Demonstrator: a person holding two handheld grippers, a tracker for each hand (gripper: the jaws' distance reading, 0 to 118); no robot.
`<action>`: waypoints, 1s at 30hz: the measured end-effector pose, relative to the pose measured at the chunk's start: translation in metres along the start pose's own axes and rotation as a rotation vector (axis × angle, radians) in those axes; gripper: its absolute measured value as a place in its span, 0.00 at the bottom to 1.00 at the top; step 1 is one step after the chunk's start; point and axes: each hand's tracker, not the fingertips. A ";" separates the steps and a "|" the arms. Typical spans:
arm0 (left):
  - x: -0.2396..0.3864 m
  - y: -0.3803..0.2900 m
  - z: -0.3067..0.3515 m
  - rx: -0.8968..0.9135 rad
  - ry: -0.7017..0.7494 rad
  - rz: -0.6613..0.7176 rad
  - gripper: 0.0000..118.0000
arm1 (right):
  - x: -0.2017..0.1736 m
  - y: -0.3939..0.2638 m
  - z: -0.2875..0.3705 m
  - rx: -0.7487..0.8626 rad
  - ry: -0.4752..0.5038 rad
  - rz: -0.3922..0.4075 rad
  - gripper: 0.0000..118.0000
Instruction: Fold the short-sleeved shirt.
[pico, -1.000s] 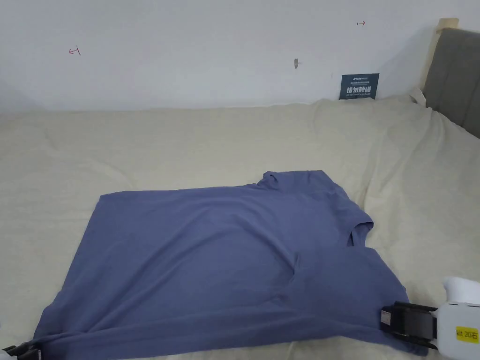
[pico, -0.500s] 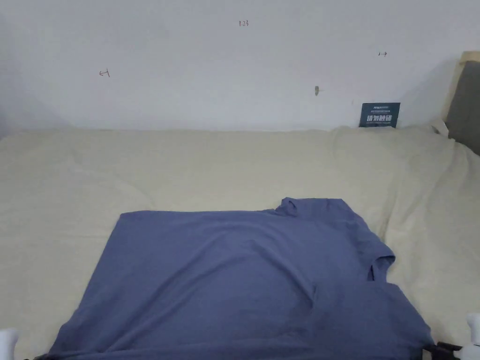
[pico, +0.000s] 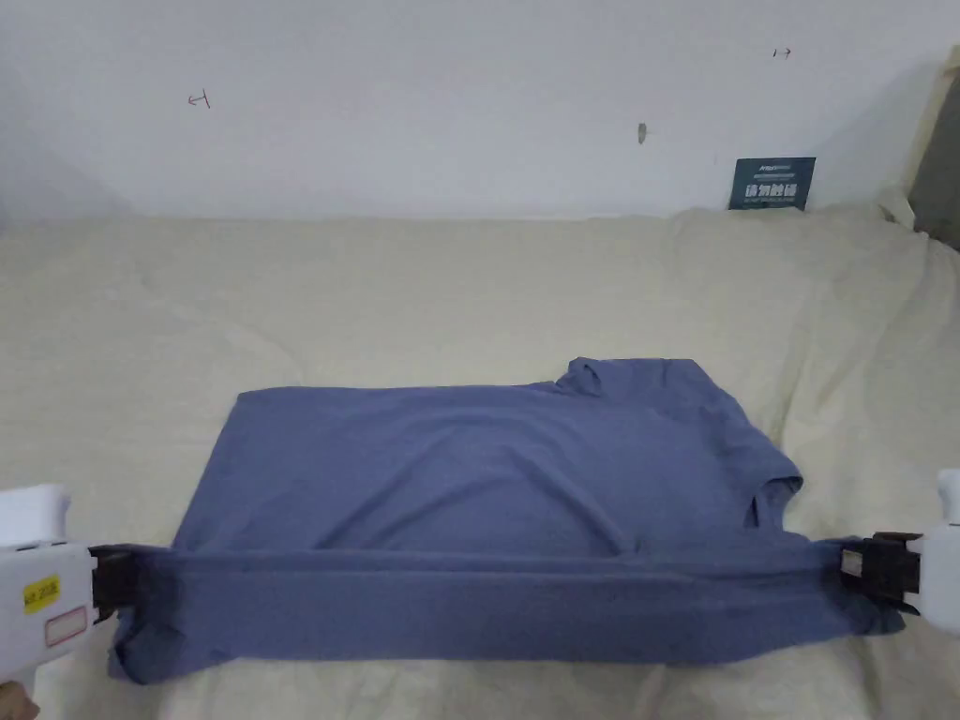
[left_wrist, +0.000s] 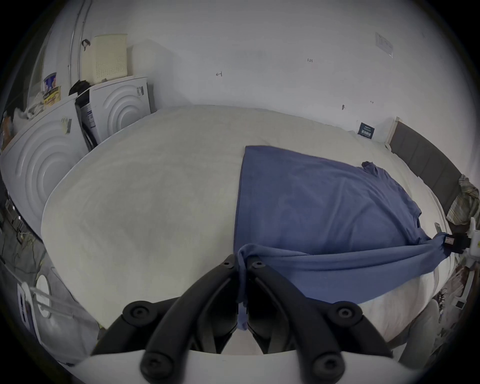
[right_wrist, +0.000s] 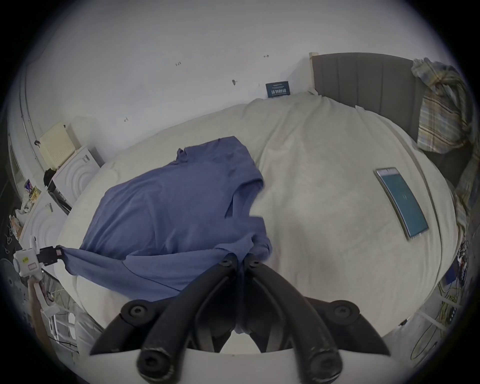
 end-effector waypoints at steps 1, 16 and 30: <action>0.002 0.010 -0.008 0.001 -0.001 -0.012 0.04 | 0.001 0.007 -0.005 -0.004 0.001 -0.006 0.03; 0.014 0.047 -0.101 -0.135 0.052 -0.061 0.90 | -0.008 0.047 -0.090 -0.085 -0.091 0.043 0.75; 0.010 -0.019 0.012 -0.051 0.001 -0.039 0.36 | 0.004 -0.013 0.023 0.087 0.105 -0.021 0.10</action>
